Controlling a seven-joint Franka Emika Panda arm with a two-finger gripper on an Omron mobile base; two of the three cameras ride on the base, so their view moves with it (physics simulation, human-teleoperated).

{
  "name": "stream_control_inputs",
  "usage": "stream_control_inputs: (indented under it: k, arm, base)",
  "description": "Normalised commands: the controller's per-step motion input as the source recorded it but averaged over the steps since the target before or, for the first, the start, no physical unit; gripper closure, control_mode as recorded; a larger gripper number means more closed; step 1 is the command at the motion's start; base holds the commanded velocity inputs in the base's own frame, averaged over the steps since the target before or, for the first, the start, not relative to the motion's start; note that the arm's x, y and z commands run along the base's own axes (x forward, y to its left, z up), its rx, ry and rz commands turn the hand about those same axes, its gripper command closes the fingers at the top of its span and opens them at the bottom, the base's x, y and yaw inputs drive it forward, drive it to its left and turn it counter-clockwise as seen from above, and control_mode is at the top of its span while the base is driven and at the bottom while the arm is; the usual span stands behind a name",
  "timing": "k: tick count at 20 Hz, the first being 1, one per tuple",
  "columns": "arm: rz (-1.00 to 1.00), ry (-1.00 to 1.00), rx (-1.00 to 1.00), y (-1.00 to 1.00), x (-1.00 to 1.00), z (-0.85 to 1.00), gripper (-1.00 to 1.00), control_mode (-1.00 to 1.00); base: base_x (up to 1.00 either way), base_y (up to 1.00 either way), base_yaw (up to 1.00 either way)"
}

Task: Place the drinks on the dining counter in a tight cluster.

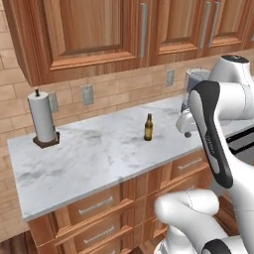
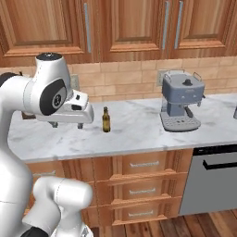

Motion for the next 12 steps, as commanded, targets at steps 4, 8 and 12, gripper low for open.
stream_control_inputs:
  k: [4,8,12]
  arm:
    - [0.0,0.0,0.0,0.0,0.0,0.0,-1.0,1.0]
    - [0.0,0.0,0.0,0.0,0.0,0.0,-1.0,1.0]
    - [0.0,0.0,0.0,0.0,0.0,0.0,-1.0,1.0]
  base:
    - [0.51,0.0,0.07]
    - [0.73,0.0,0.03]
    - [0.7,0.0,0.05]
